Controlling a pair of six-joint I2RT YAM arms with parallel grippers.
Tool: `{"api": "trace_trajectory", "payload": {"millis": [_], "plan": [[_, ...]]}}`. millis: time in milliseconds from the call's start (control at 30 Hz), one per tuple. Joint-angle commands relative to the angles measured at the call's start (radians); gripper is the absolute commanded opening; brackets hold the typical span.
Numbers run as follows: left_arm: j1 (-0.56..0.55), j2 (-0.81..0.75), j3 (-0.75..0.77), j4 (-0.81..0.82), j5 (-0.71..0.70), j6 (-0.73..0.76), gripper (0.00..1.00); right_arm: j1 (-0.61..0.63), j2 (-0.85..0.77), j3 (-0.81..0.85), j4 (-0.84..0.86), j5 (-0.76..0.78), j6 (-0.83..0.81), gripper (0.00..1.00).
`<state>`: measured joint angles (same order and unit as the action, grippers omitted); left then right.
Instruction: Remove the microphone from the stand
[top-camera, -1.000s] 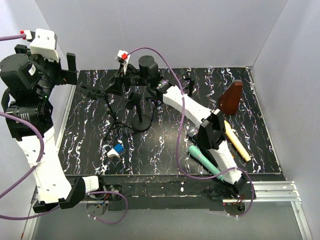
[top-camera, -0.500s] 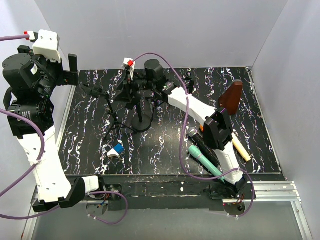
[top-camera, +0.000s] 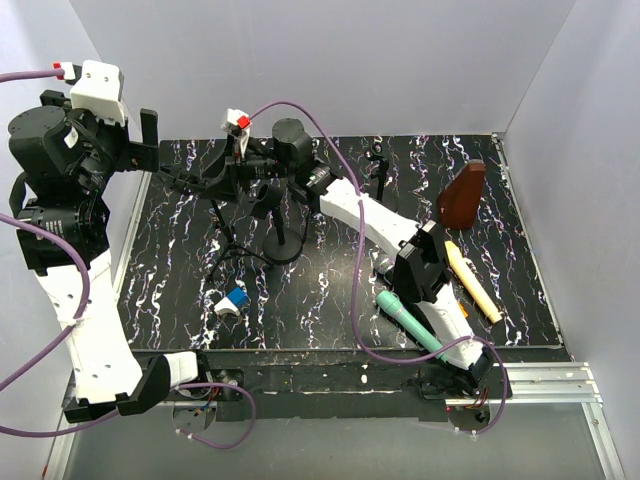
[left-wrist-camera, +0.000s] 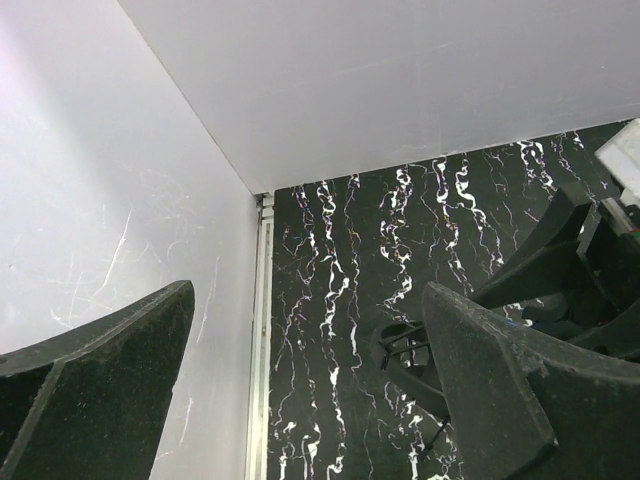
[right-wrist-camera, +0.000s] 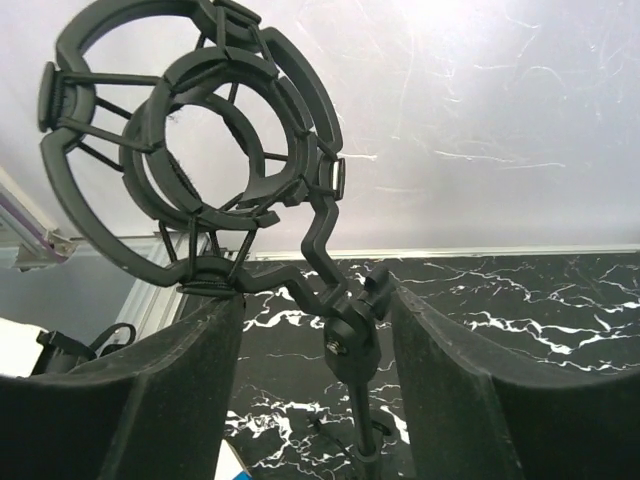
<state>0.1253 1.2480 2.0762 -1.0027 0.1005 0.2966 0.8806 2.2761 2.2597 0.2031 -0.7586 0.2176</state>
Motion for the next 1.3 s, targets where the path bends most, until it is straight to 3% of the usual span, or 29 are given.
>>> {"api": "trace_trajectory", "payload": {"millis": [0, 167, 400, 467, 567, 767, 867, 1033, 1100, 1167, 1233, 1267], "plan": [[-0.006, 0.001, 0.005, -0.007, 0.001, 0.015, 0.98, 0.011, 0.013, 0.047, 0.044, 0.039, 0.029, 0.65], [-0.006, -0.007, -0.005, -0.002, 0.001, 0.013, 0.98, 0.003, 0.005, 0.034, -0.027, 0.070, -0.010, 0.63], [-0.003, -0.007, 0.012, -0.013, 0.010, 0.016, 0.98, 0.001, -0.009, 0.034, -0.002, 0.053, -0.005, 0.19], [-0.003, -0.009, 0.007, -0.010, 0.021, 0.007, 0.98, 0.001, -0.029, 0.047, 0.018, 0.042, 0.022, 0.02], [-0.003, -0.007, -0.002, 0.016, 0.030, 0.019, 0.98, 0.008, -0.059, 0.104, 0.029, 0.030, 0.077, 0.01], [-0.003, -0.012, -0.050, 0.200, -0.010, 0.185, 0.98, 0.012, -0.156, 0.130, 0.051, -0.053, 0.161, 0.01], [-0.003, 0.007, -0.008, 0.173, 0.031, 0.185, 0.98, -0.002, -0.260, 0.014, 0.111, -0.088, 0.170, 0.01], [-0.003, 0.049, 0.100, 0.119, 0.116, 0.196, 0.98, -0.070, -0.516, -0.349, 0.194, -0.166, 0.201, 0.01], [-0.003, 0.149, 0.284, 0.012, 0.207, 0.213, 0.98, -0.109, -0.608, -0.440, 0.196, -0.249, 0.206, 0.01], [-0.003, 0.256, 0.459, -0.156, 0.406, 0.258, 0.98, -0.138, -0.703, -0.524, 0.232, -0.407, 0.168, 0.01], [-0.003, 0.298, 0.473, -0.264, 0.625, 0.288, 0.97, -0.170, -0.777, -0.632, 0.257, -0.520, 0.137, 0.01], [-0.003, 0.279, 0.405, -0.286, 0.736, 0.302, 0.95, -0.178, -0.811, -0.684, 0.284, -0.589, 0.111, 0.01]]}}
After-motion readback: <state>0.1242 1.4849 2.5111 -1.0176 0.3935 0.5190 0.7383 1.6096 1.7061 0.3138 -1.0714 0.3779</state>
